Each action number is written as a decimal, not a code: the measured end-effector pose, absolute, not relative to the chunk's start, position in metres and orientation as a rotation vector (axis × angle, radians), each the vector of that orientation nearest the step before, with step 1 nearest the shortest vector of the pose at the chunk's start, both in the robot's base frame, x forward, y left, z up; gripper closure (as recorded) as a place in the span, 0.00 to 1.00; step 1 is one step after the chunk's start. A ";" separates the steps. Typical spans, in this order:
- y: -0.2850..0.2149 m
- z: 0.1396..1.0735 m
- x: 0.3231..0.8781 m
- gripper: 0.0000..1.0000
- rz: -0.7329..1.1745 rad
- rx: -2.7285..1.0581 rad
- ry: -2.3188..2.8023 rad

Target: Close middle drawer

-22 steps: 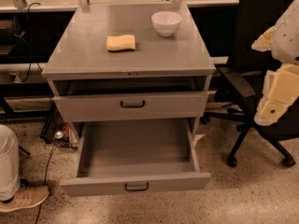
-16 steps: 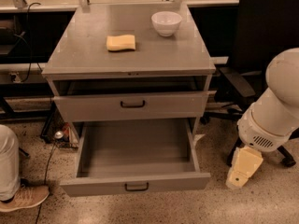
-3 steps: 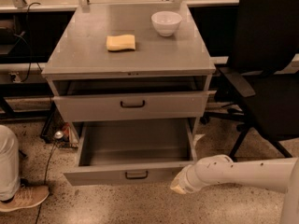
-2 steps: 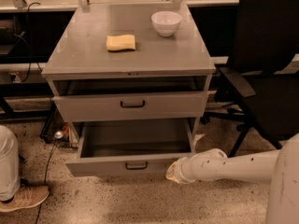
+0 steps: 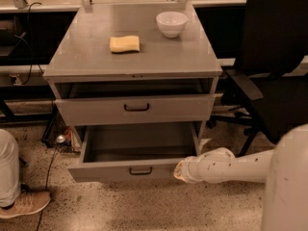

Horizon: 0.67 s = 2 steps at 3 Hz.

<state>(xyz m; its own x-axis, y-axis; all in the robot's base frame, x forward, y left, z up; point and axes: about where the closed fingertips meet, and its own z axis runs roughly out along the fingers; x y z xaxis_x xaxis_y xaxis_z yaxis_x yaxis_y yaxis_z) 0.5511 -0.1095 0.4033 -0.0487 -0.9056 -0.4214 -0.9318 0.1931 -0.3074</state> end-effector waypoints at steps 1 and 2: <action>-0.124 0.412 0.586 1.00 -0.060 -1.765 1.859; -0.124 0.412 0.586 1.00 -0.060 -1.765 1.859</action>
Offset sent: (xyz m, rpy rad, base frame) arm 0.1305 -0.0129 -0.0001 -0.1619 -0.3276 0.1213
